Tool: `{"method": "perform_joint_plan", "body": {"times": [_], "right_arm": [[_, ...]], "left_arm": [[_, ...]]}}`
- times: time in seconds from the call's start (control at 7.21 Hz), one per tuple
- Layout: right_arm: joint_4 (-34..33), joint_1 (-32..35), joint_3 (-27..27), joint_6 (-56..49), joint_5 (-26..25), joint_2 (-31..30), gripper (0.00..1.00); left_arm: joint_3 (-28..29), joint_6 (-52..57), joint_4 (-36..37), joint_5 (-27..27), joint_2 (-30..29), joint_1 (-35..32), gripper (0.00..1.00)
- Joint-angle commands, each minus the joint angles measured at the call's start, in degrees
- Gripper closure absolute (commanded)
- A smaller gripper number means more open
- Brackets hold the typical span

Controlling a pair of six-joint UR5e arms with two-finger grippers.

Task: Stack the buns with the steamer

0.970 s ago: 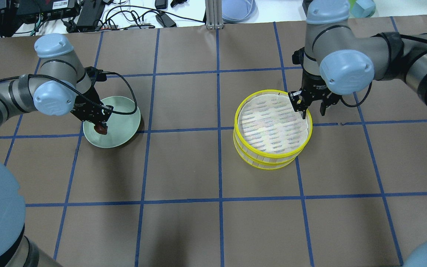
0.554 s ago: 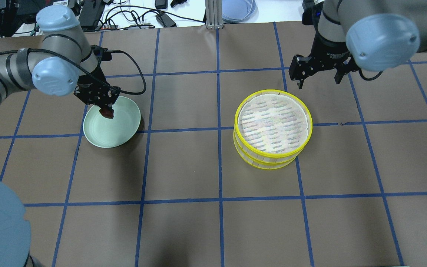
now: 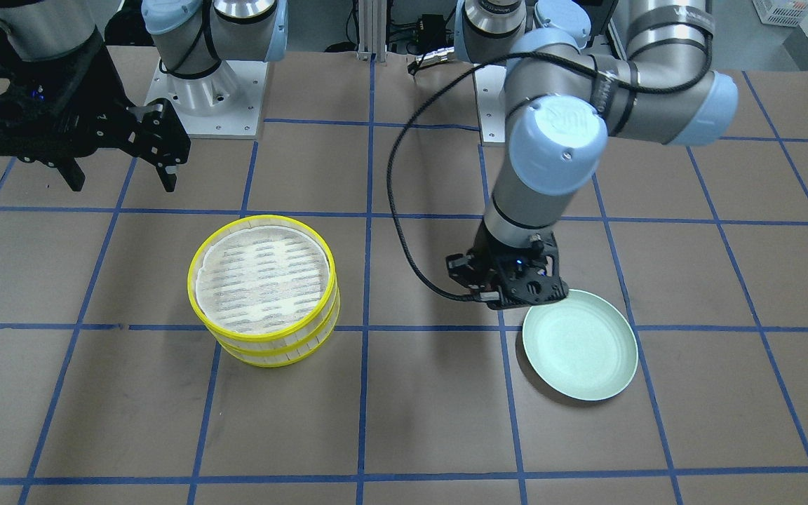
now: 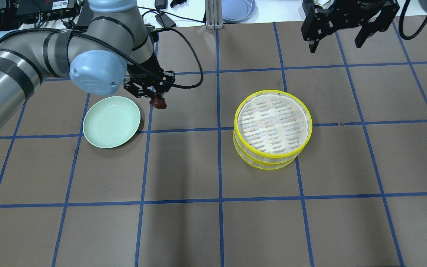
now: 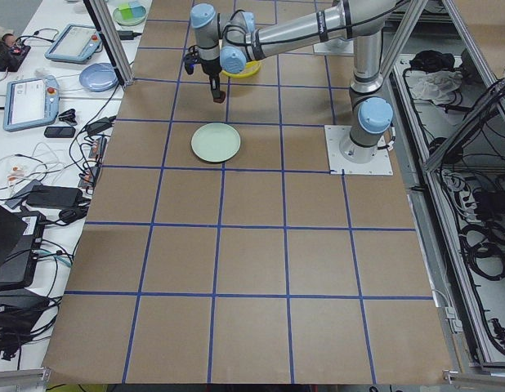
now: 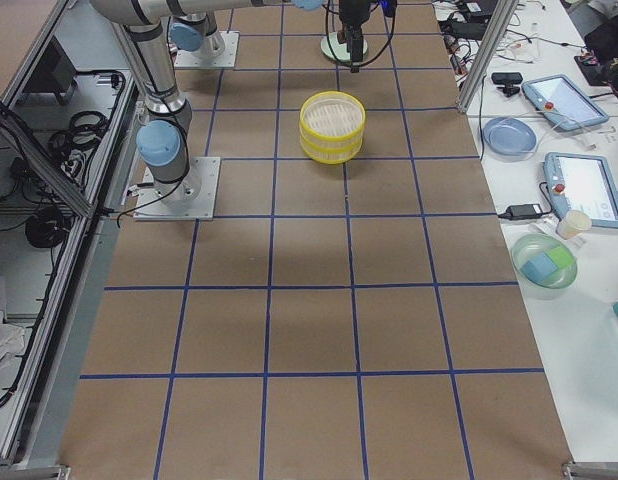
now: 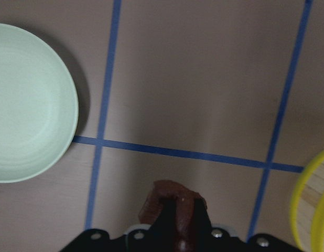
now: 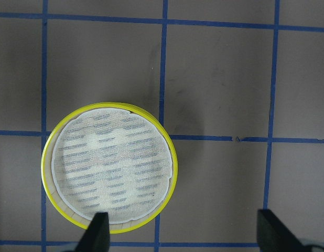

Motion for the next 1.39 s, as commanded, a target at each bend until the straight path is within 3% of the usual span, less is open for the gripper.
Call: {"method": "perform_joint_plan", "body": {"times": [0.0, 0.14, 0.55, 0.69, 0.83, 0.97, 1.25], "right_arm": [[-2.9, 0.0, 1.2, 0.4, 0.2, -0.8, 0.0], [-7.7, 0.0, 3.7, 0.6, 0.1, -1.6, 0.0], [-8.5, 0.0, 5.2, 0.6, 0.1, -2.4, 0.0], [-8.4, 0.0, 5.2, 0.6, 0.2, -2.4, 0.0], [-8.3, 0.0, 5.3, 0.6, 0.1, -2.3, 0.0], [-8.3, 0.0, 5.2, 0.6, 0.1, -2.4, 0.0], [-8.3, -0.1, 5.2, 0.5, 0.0, -2.3, 0.0]], "left_arm": [[1.0, -11.0, 2.7, -2.3, -0.6, -7.6, 1.0], [0.8, -18.5, 5.2, -2.4, -1.4, -11.3, 1.0], [0.8, -29.7, 14.1, -2.6, -5.6, -16.2, 1.0], [0.9, -31.4, 16.6, -2.6, -7.1, -17.6, 0.6], [0.9, -33.6, 19.5, -2.6, -8.3, -17.8, 0.34], [0.9, -36.3, 20.5, -2.6, -8.8, -18.0, 0.14], [0.9, -36.3, 20.5, -2.6, -8.8, -18.0, 0.05]]}}
